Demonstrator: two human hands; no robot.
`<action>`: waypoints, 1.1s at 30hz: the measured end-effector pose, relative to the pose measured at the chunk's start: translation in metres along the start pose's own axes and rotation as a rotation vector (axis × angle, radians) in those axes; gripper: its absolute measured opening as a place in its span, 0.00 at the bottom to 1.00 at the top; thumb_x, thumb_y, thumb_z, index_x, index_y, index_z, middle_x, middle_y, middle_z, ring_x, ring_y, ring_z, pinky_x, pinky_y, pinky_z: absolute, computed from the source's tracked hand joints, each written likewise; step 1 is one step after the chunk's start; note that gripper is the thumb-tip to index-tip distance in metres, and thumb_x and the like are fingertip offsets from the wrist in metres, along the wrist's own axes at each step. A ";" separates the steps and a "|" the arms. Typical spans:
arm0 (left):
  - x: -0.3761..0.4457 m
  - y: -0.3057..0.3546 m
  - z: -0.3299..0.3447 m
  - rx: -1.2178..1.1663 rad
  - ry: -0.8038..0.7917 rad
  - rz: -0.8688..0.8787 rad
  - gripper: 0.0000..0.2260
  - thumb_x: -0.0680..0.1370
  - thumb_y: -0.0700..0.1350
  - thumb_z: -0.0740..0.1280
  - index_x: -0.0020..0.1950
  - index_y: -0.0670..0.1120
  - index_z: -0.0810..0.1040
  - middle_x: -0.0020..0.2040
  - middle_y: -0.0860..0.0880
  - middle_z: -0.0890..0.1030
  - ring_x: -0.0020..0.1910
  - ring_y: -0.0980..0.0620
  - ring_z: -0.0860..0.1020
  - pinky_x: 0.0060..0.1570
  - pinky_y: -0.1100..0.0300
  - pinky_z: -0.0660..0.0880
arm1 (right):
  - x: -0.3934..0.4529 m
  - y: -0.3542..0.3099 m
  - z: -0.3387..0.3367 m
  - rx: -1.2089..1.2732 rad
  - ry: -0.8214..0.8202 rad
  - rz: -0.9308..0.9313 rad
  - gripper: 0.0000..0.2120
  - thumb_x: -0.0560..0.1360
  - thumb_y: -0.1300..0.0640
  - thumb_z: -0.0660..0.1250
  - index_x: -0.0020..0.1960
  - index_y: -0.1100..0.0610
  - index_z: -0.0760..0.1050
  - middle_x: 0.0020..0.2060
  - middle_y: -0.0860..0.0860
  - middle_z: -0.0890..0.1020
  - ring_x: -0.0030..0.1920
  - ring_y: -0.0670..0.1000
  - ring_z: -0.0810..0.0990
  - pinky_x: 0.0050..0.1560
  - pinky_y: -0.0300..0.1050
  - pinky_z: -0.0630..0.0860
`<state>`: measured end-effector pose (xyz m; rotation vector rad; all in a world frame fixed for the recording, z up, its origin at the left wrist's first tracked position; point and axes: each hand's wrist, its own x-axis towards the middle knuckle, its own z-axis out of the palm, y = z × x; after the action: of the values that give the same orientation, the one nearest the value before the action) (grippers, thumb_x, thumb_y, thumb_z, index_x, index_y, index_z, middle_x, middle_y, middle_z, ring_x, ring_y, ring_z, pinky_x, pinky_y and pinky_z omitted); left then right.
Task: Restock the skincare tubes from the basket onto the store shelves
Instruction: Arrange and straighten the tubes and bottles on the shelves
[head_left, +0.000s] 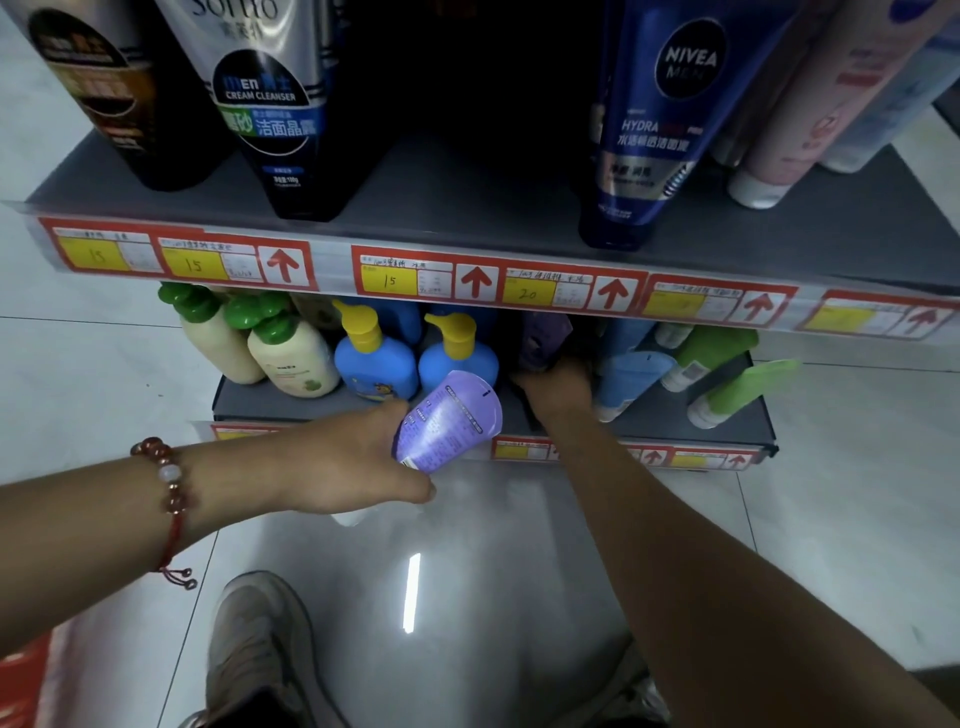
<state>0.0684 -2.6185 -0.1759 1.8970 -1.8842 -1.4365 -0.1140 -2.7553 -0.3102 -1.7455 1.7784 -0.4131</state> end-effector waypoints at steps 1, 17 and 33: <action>0.000 -0.001 0.000 0.002 -0.004 -0.007 0.21 0.67 0.53 0.69 0.51 0.39 0.72 0.40 0.45 0.73 0.37 0.53 0.70 0.41 0.53 0.71 | -0.002 -0.002 0.004 0.028 0.021 0.024 0.27 0.73 0.44 0.68 0.61 0.65 0.75 0.54 0.65 0.79 0.55 0.65 0.77 0.53 0.52 0.72; 0.009 -0.006 0.008 -0.078 0.060 -0.055 0.16 0.71 0.55 0.74 0.47 0.44 0.75 0.36 0.50 0.75 0.36 0.54 0.73 0.42 0.57 0.71 | 0.000 0.006 0.009 0.054 0.085 0.021 0.16 0.76 0.55 0.68 0.58 0.65 0.74 0.53 0.63 0.80 0.53 0.64 0.77 0.47 0.45 0.68; 0.040 0.036 0.032 -0.378 0.069 -0.136 0.18 0.70 0.47 0.78 0.53 0.53 0.73 0.49 0.49 0.82 0.48 0.50 0.82 0.48 0.53 0.83 | -0.123 0.011 -0.066 0.718 -0.883 0.120 0.15 0.79 0.65 0.63 0.63 0.53 0.76 0.55 0.49 0.82 0.56 0.47 0.79 0.61 0.46 0.73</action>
<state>0.0128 -2.6433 -0.1912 1.8852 -1.3572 -1.6054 -0.1689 -2.6469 -0.2415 -1.0376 0.9156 -0.1445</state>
